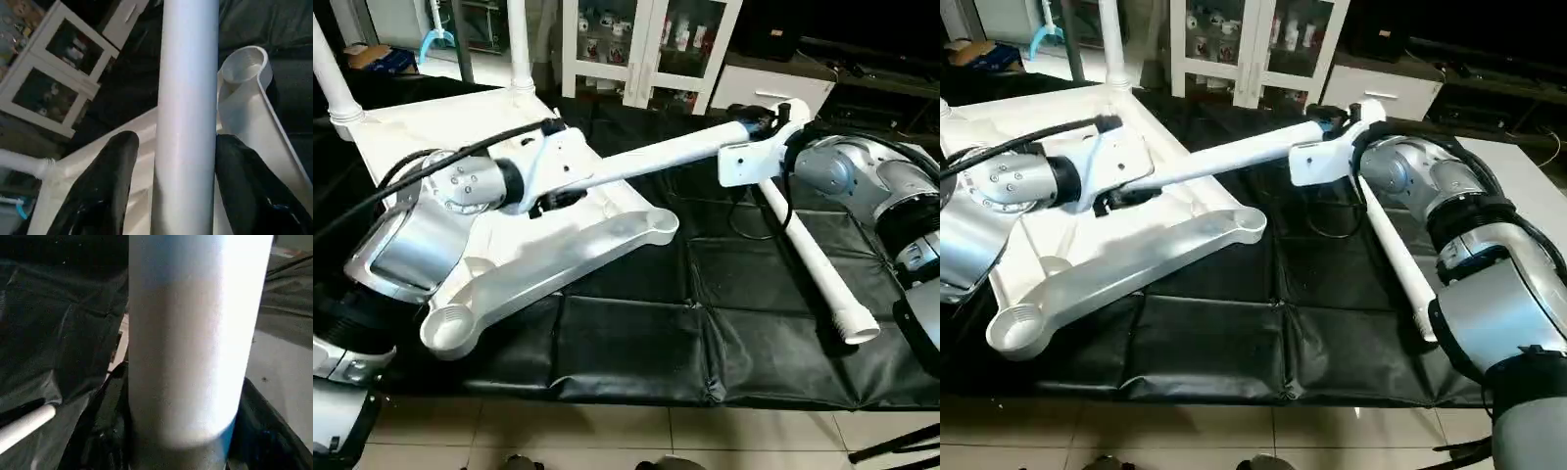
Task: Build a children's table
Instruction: Pick table leg
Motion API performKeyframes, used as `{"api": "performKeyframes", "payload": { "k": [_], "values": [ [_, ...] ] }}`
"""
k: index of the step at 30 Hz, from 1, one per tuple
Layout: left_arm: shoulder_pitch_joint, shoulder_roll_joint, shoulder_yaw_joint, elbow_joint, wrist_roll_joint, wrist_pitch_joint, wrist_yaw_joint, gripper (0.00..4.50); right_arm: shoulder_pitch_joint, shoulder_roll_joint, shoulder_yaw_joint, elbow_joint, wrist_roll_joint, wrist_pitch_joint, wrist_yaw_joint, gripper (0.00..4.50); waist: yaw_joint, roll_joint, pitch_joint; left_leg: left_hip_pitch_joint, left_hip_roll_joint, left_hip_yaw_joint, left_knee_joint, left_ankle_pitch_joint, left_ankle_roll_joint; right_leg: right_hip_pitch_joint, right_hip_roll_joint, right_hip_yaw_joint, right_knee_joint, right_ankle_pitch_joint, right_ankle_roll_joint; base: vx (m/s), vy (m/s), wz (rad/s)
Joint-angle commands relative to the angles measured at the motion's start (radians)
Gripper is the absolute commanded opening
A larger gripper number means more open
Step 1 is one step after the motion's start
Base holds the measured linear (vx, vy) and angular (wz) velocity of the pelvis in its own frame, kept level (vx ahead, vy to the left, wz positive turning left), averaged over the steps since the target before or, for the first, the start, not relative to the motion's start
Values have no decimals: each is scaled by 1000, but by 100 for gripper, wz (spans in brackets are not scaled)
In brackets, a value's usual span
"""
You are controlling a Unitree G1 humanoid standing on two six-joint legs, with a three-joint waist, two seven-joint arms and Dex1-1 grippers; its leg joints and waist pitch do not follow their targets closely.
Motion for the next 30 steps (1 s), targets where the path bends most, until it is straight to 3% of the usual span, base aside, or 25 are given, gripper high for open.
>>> {"api": "performKeyframes", "payload": {
  "k": [1,4,6,7,8,9,10,12,13,15,17,18,19,20,21,22,23,24,25,27,28,30],
  "values": [
    [-52,-7,46,-11,17,-22,18,281,23,-31,19,32,-30,14,29,187,-3,19,-78,27,12,-6,-62,-273,-57,46,-29,28,-52,-208,-180,0,0,0],
    [-62,-17,52,-12,14,-55,21,281,43,-49,17,68,-31,70,50,187,0,24,-78,33,12,-5,-62,-280,-57,44,-27,28,-56,-192,-191,0,0,0],
    [-72,-30,64,-7,8,-72,37,281,55,-54,-13,88,1,111,59,186,-1,17,-79,26,11,-5,-61,-265,-56,51,-27,28,-51,-175,-195,0,0,0],
    [-80,-46,80,0,-1,-81,59,281,62,-54,-54,101,44,145,68,186,0,18,-80,26,11,-5,-61,-254,-55,52,-28,28,-50,-166,-197,0,0,0],
    [-93,-71,108,9,-14,-96,98,281,74,-50,-130,116,126,196,84,186,-3,6,-81,22,12,-4,-60,-256,-46,56,-29,30,-49,-162,-200,0,0,0],
    [-94,-76,114,9,-19,-94,101,281,75,-50,-137,117,133,200,85,186,1,10,-82,26,13,-5,-60,-254,-45,55,-31,29,-49,-160,-202,0,0,0],
    [-100,-105,149,3,-53,-83,120,281,83,-50,-178,121,177,218,94,186,-1,10,-82,22,12,-4,-59,-247,-42,55,-30,28,-47,-156,-205,0,0,0],
    [-114,-227,301,-26,-196,-20,205,281,117,-11,-364,115,387,265,151,186,1,6,-82,23,13,-4,-57,-252,-35,55,-32,28,-49,-155,-211,0,0,0],
    [-115,-241,319,-28,-214,-10,214,281,121,-3,-388,112,415,270,160,186,1,0,-82,23,12,0,-56,-257,-23,58,-33,30,-51,-151,-217,0,0,0],
    [-118,-286,377,-37,-268,24,239,281,135,23,-465,103,501,285,189,186,-4,-2,-83,18,11,-4,-54,-265,-10,54,-31,23,-53,-193,-211,0,0,0],
    [-113,-325,437,-44,-329,64,255,315,156,58,-539,78,592,312,216,186,-5,-3,-79,22,10,-1,-53,-280,0,51,-34,27,-60,-222,-205,0,0,0],
    [-100,-361,496,-58,-403,109,259,315,190,95,-595,11,678,308,228,186,-5,-1,-79,21,11,-4,-53,-285,-3,49,-33,24,-60,-241,-202,0,0,0],
    [-100,-361,496,-58,-403,109,259,315,190,95,-595,11,678,308,228,186,-1,-2,-78,25,10,-1,-53,-290,-2,48,-33,25,-65,-254,-194,0,0,0],
    [-86,-428,583,-55,-488,158,310,329,270,155,-643,-178,806,325,255,186,3,1,-77,26,11,-2,-57,-288,-2,49,-31,26,-66,-242,-184,0,0,0],
    [-82,-450,612,-53,-515,174,328,329,298,175,-657,-247,848,331,264,186,3,-2,-80,24,12,-6,-58,-277,3,52,-31,24,-63,-228,-181,0,0,0],
    [-70,-479,625,-41,-532,170,353,357,355,201,-642,-390,895,352,289,186,-1,-4,-83,23,13,-8,-57,-272,5,50,-30,22,-61,-231,-181,0,0,0],
    [-61,-512,614,-26,-544,154,364,357,417,218,-606,-531,925,345,297,186,12,-4,-80,30,14,-5,-60,-260,13,47,-29,23,-70,-236,-160,0,0,0],
    [-61,-512,614,-26,-544,154,364,362,417,218,-606,-531,925,345,297,186,12,-4,-80,30,14,-5,-60,-260,13,47,-29,23,-70,-236,-160,0,0,0],
    [-59,-554,614,-10,-558,124,388,365,468,237,-586,-645,950,360,309,186,11,-2,-81,26,14,-9,-63,-258,11,48,-28,22,-67,-247,-157,0,0,0],
    [-53,-588,591,-4,-560,104,391,399,511,248,-566,-734,949,348,302,186,21,0,-80,35,18,-9,-66,-279,2,40,-30,22,-74,-277,-140,0,0,0],
    [-52,-611,578,-3,-563,93,394,399,532,250,-555,-768,937,331,290,186,22,8,-79,34,17,-12,-68,-289,-6,40,-30,21,-73,-290,-136,0,0,0],
    [-55,-636,554,-5,-572,98,387,401,561,253,-547,-812,902,300,268,186,28,11,-77,45,18,-10,-70,-327,-23,30,-29,22,-85,-308,-124,0,0,0]
  ]
}}
